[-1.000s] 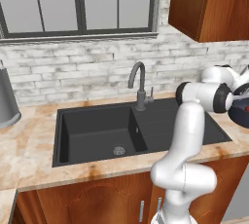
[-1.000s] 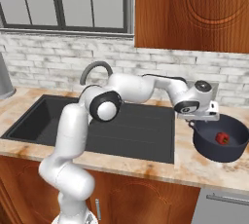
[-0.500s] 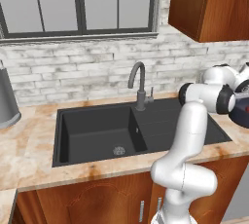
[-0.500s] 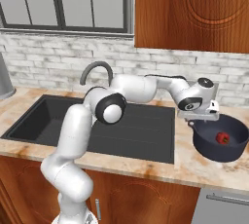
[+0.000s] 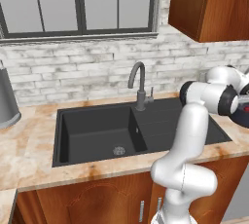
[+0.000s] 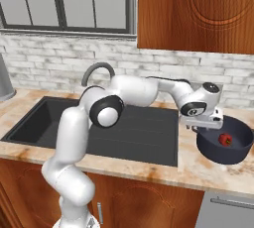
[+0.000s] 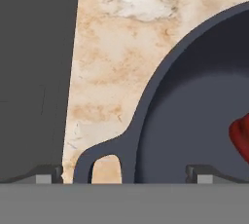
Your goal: Dump the bell pepper from the pot into the sink. Then turn on the water and wash the bell pepper. Then turn off the water and put the bell pepper back in the pot.
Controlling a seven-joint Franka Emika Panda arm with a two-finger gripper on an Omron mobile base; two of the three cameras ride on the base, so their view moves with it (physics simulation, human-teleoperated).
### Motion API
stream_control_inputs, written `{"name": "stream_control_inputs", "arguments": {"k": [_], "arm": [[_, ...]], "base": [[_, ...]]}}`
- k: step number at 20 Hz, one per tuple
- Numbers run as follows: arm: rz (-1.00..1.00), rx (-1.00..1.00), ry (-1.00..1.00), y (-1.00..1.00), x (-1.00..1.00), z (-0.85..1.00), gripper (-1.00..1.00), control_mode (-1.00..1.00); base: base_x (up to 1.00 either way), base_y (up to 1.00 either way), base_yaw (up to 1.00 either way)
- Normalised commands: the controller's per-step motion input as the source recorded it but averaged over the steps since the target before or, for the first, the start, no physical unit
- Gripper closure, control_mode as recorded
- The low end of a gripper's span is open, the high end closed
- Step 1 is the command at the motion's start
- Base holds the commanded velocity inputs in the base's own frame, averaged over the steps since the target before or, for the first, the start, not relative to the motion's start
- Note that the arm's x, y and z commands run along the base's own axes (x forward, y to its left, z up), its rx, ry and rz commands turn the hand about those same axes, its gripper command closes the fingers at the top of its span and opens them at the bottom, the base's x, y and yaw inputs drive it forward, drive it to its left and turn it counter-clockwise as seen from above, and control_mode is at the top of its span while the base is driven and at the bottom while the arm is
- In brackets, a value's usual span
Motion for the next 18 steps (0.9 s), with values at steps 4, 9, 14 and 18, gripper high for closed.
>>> {"name": "stream_control_inputs", "arguments": {"k": [4, 9, 14, 18], "arm": [[0.0, 0.0, 0.0, 0.22, -0.29, -0.1, -1.0, -1.0], [0.0, -0.02, 0.0, 0.15, -0.02, -0.26, -1.0, -1.0], [0.0, -0.03, 0.0, 0.12, 0.0, -0.37, 1.0, -1.0], [0.0, -0.01, 0.0, 0.02, 0.0, -0.29, 1.0, -1.0]], "base": [[0.0, 0.0, 0.0], [0.0, 0.0, 0.0], [0.0, 0.0, 0.0], [0.0, 0.0, 0.0]]}}
